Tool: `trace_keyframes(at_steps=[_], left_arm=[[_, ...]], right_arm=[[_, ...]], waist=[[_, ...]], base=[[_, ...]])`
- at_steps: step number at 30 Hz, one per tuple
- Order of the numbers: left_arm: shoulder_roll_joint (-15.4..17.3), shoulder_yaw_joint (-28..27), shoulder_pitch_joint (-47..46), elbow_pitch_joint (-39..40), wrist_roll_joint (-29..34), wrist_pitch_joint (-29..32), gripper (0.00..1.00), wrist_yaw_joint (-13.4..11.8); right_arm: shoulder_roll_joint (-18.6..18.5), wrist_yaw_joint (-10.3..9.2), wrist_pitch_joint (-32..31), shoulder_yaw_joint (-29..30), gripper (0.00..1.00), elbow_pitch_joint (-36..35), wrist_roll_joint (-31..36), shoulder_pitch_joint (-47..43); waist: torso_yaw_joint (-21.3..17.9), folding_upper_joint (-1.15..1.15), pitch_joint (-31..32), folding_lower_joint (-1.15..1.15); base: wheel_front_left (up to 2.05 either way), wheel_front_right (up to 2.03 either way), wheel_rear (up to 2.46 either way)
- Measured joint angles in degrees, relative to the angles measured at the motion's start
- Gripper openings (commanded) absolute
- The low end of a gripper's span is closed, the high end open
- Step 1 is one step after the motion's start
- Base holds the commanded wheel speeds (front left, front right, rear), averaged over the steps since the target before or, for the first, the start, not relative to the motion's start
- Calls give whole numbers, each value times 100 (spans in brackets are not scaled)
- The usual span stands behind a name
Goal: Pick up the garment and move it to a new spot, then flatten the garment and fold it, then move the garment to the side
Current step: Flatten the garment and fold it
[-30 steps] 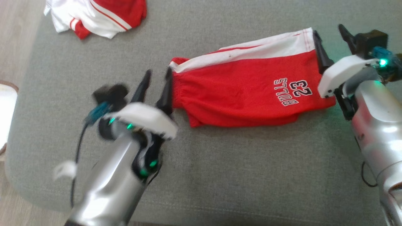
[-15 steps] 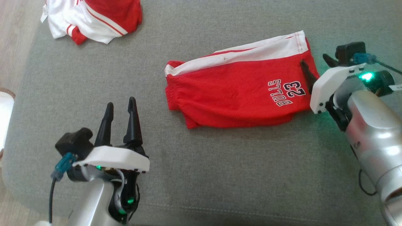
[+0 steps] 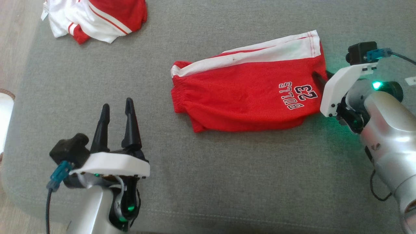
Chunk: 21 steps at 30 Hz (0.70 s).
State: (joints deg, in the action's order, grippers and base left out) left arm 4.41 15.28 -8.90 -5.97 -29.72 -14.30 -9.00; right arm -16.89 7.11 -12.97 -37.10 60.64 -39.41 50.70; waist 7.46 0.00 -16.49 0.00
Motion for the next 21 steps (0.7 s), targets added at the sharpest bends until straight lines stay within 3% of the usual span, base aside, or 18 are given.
trace_keyframes(at_steps=[2, 3, 10, 21], left_arm=[[-20, -57, 49, 3, 37, 0, 100, 1], [-23, -88, 61, 3, 42, 0, 100, 1], [-24, -196, 62, 10, 241, 0, 100, 80], [-14, -296, 185, -2, 352, 0, 100, 154]], right_arm=[[-19, 0, -90, -45, 4, -71, -178, -2], [-22, 0, -96, -68, 0, -93, -248, -4], [-91, 0, 207, -191, 0, -243, -528, -142], [-637, 0, 744, -358, 0, -683, -705, -618]], waist=[[-24, 0, -2, 0], [-38, 0, -1, 0], [-235, 0, 75, 0], [-854, 0, 279, 0]], base=[[0, 0, 0], [0, 0, 0], [0, 0, 0], [0, 0, 0]])
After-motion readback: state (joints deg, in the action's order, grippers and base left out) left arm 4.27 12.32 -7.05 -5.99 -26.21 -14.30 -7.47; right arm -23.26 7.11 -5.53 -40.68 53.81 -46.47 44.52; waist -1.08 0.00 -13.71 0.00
